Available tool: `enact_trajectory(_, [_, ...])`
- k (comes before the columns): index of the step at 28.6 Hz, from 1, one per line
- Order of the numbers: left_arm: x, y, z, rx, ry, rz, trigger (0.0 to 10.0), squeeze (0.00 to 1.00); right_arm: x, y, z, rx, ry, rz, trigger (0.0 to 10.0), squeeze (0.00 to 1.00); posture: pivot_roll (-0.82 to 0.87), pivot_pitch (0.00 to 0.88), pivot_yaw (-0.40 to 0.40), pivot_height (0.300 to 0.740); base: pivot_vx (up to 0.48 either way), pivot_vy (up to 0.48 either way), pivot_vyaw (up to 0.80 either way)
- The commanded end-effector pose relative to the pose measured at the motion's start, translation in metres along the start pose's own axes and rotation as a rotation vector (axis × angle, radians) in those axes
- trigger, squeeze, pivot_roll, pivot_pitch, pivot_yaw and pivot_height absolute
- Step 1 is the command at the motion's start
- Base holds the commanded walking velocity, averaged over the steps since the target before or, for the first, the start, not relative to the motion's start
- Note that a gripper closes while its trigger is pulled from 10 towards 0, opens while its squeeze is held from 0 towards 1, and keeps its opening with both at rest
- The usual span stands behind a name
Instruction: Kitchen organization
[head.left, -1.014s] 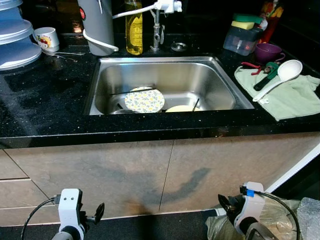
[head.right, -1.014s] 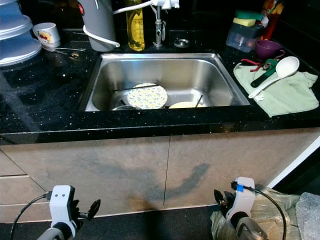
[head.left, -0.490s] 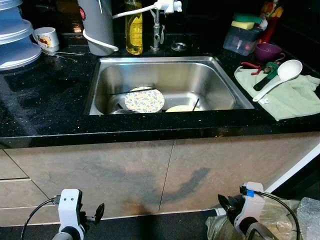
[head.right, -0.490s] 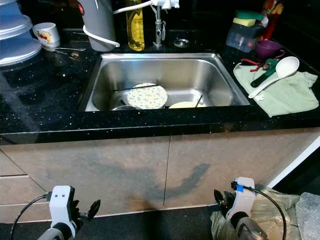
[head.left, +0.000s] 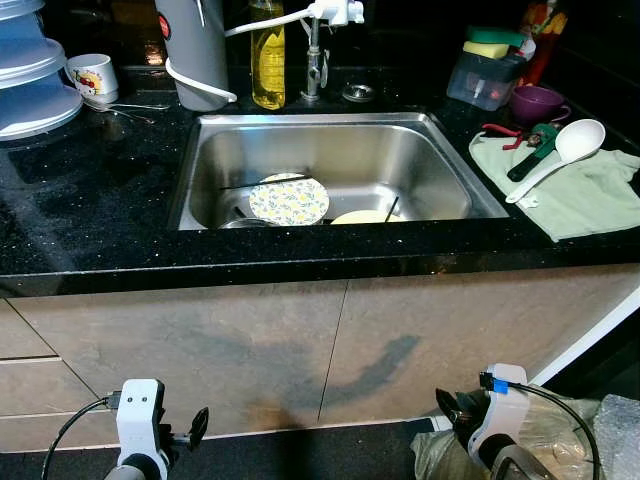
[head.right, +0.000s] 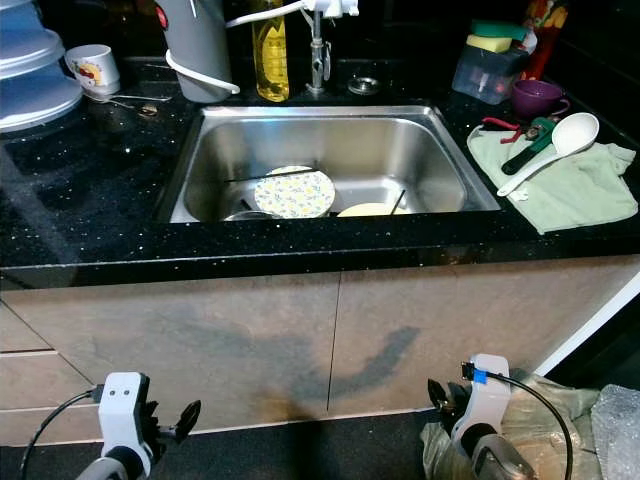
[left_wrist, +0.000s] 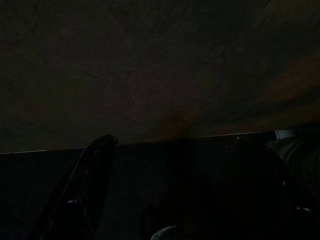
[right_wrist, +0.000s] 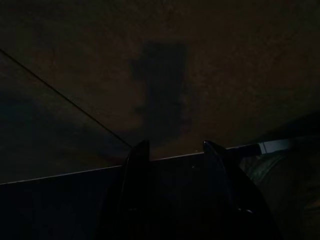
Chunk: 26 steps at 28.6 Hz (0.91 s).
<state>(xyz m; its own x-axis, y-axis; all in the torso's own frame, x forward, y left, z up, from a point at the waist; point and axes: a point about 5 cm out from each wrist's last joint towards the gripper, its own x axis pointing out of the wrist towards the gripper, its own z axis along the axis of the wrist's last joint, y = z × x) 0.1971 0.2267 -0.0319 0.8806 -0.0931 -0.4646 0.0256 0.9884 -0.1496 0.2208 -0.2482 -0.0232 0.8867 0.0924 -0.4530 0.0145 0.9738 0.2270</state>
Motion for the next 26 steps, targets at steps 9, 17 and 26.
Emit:
enact_trajectory(9, [-0.0005, 0.0008, -0.0014, -0.003, 0.007, 0.003, 10.0, 0.00, -0.0007, -0.0022, 0.0007, -0.007, 0.006, -0.004, 10.0, 0.00, 0.03, 0.068, -0.043, 0.740, 0.000, 0.000, 0.00])
enact_trajectory(17, [-0.0001, 0.0006, -0.0003, 0.002, 0.007, -0.002, 10.0, 0.00, -0.0003, -0.0017, 0.0013, -0.007, 0.003, -0.005, 10.0, 0.00, 0.03, 0.072, -0.043, 0.740, 0.000, 0.000, 0.00])
enact_trajectory(26, [0.0003, 0.0002, 0.0007, 0.010, 0.006, -0.007, 10.0, 0.00, 0.0000, -0.0016, 0.0017, -0.007, 0.001, -0.005, 10.0, 0.00, 0.03, 0.072, -0.042, 0.740, 0.000, 0.000, 0.00])
